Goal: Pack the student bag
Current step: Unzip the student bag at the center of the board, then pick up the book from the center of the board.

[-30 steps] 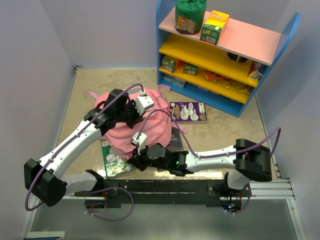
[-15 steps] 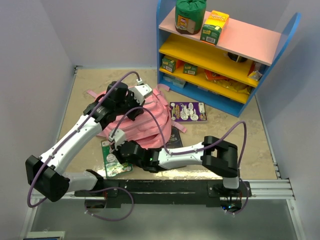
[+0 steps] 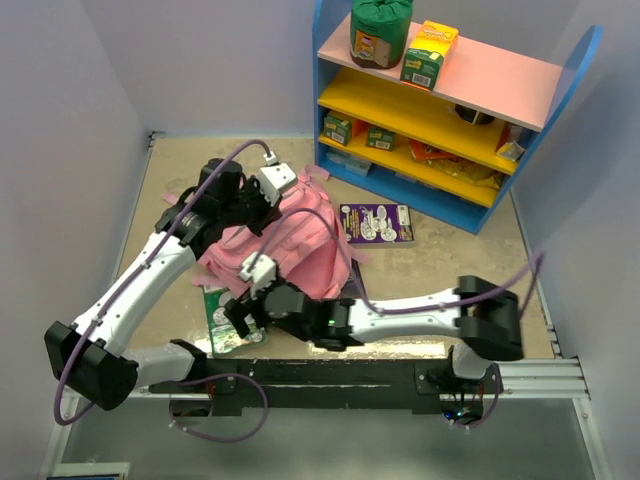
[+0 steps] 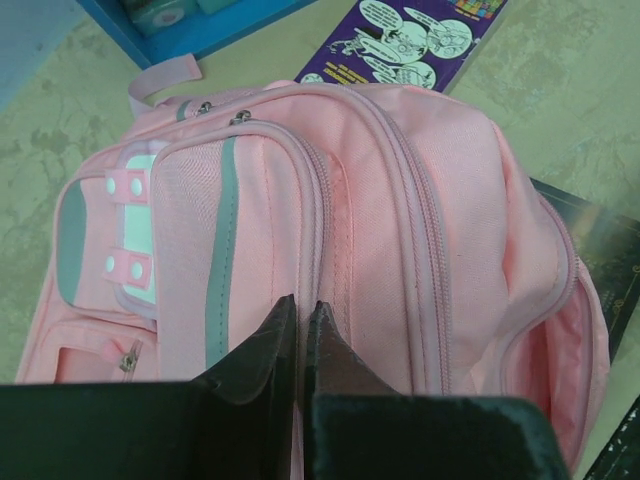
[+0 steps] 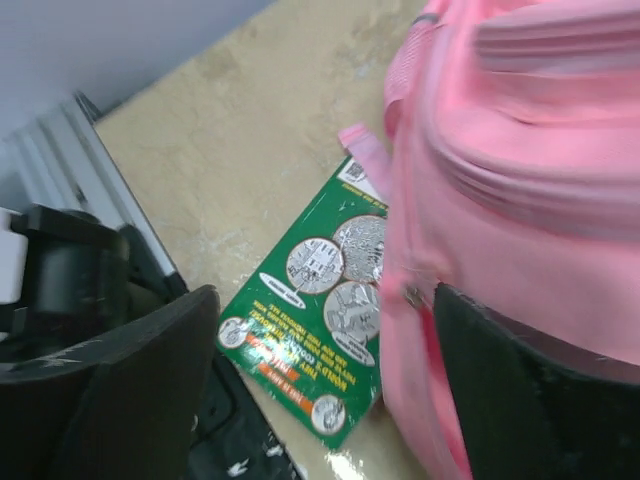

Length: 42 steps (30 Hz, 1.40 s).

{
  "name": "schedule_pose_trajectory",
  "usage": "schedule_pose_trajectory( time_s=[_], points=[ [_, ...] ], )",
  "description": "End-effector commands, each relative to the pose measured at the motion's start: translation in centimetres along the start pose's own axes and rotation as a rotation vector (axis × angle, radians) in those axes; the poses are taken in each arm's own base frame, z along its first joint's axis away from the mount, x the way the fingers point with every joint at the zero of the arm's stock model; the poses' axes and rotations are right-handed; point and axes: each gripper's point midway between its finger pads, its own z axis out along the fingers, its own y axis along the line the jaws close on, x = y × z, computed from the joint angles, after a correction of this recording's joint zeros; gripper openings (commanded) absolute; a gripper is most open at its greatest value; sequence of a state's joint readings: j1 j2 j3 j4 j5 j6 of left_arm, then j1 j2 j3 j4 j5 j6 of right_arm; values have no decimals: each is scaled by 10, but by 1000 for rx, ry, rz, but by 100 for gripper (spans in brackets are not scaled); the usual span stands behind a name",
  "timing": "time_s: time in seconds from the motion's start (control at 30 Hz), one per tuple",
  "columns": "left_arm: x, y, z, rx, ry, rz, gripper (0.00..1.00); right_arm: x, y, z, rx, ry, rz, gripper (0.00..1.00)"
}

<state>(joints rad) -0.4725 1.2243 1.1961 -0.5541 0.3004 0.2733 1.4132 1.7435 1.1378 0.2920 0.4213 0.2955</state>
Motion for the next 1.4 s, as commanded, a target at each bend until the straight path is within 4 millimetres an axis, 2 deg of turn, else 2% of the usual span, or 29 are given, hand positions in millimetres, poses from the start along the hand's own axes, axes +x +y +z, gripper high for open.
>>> schedule_pose_trajectory(
  time_s=[0.0,0.07,0.1,0.17,0.23,0.27,0.33,0.4,0.5,0.53,0.57,0.63,0.7,0.83,0.87,0.93,0.97,1.0,1.07,1.1,1.17,1.2,1.23,1.33,1.37],
  points=[
    [-39,25,-25,-100,-146,128,0,-45,-62,-67,200,-128,177,98],
    [-39,30,-29,-118,-142,154,0,-20,-97,-89,303,-71,233,99],
    [-41,34,-32,-135,-142,163,0,-27,-114,-107,360,-97,276,99],
    [-37,40,-35,-153,-130,180,0,11,-156,-130,512,-16,375,98],
    [-34,47,-40,-184,-120,184,0,29,-186,-153,589,-6,465,98],
    [-31,49,-41,-193,-113,191,0,42,-192,-163,621,11,522,98],
    [-22,56,-43,-222,-94,187,0,55,-197,-177,634,7,598,99],
    [-10,63,-44,-249,-69,183,0,73,-203,-189,680,47,620,99],
    [2,67,-44,-265,-54,180,0,100,-204,-191,714,110,643,99],
    [3,67,-44,-267,-53,180,0,107,-204,-189,718,128,644,99],
    [4,67,-44,-268,-53,178,0,122,-204,-184,739,180,622,99],
    [6,68,-44,-268,-51,172,0,132,-204,-176,766,221,607,99],
    [5,70,-45,-276,-52,171,0,153,-211,-171,832,283,555,99],
    [1,79,-48,-296,-56,164,0,164,-219,-158,849,290,505,99],
    [-1,79,-49,-295,-60,161,0,161,-220,-153,838,268,521,99],
    [1,79,-47,-287,-55,153,0,164,-227,-153,842,266,522,96],
    [2,78,-46,-285,-55,147,0,163,-228,-150,833,252,528,92],
    [3,78,-46,-283,-53,146,0,164,-228,-149,827,254,526,82],
    [4,78,-45,-285,-54,144,0,170,-225,-145,805,273,529,71],
    [5,79,-46,-288,-53,144,0,175,-224,-144,802,289,531,60],
    [6,77,-46,-287,-53,143,0,192,-221,-141,796,343,529,47],
    [8,77,-45,-284,-49,139,0,199,-221,-141,800,363,526,35],
    [9,77,-44,-283,-47,138,0,206,-221,-142,809,377,532,0],
    [18,76,-40,-276,-30,130,0,223,-221,-146,811,411,546,0],
    [24,75,-37,-274,-18,126,0,219,-219,-145,799,391,564,0]
  ],
)
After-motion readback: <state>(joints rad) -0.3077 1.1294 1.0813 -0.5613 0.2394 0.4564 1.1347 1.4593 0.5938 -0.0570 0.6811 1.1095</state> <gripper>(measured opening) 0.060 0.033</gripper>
